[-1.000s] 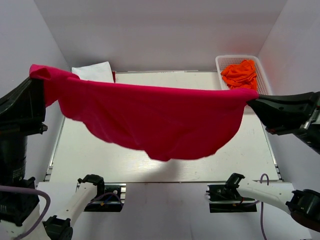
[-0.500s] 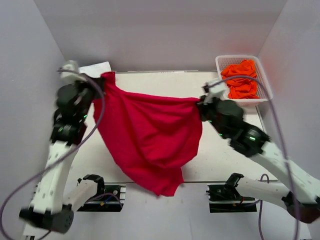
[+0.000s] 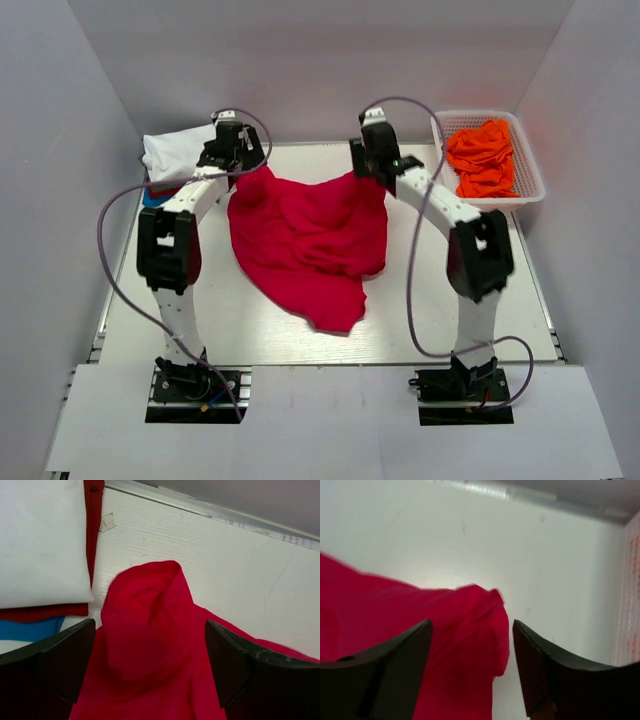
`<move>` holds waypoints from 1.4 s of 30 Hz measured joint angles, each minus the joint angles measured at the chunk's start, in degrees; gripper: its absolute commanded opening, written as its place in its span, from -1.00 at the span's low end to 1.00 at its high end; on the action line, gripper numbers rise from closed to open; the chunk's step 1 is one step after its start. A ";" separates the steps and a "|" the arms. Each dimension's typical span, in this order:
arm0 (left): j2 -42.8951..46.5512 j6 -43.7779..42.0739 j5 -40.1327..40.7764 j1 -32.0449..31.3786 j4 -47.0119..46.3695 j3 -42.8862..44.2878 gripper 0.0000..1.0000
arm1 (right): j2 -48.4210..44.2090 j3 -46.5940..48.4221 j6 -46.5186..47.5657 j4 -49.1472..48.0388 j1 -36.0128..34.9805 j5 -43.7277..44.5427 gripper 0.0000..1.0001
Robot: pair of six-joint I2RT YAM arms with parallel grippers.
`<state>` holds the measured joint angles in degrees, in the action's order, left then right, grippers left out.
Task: Fold and stack the t-shirts
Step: Flatten out the tshirt
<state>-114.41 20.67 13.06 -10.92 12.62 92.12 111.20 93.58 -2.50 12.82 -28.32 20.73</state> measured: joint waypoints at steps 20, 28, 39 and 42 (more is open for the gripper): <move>26.97 8.72 -19.78 -1.88 9.42 -34.93 1.00 | -13.77 -25.14 -18.29 13.16 4.50 -14.62 0.48; 30.23 13.49 -24.94 -6.14 7.23 -45.05 1.00 | -13.81 -31.98 -22.16 10.97 4.52 -21.59 -0.54; 23.12 15.85 -15.28 -7.58 10.40 -43.58 -0.41 | -15.61 -31.74 -25.49 11.85 4.70 -16.35 -1.00; 21.64 17.22 -12.07 -7.56 13.31 -41.44 -0.46 | -19.06 -29.00 -25.51 15.89 5.49 -11.47 -1.00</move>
<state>-92.77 37.89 0.99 -18.48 25.93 50.68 92.14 64.58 -28.01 28.71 -22.83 9.26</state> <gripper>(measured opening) 0.279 0.008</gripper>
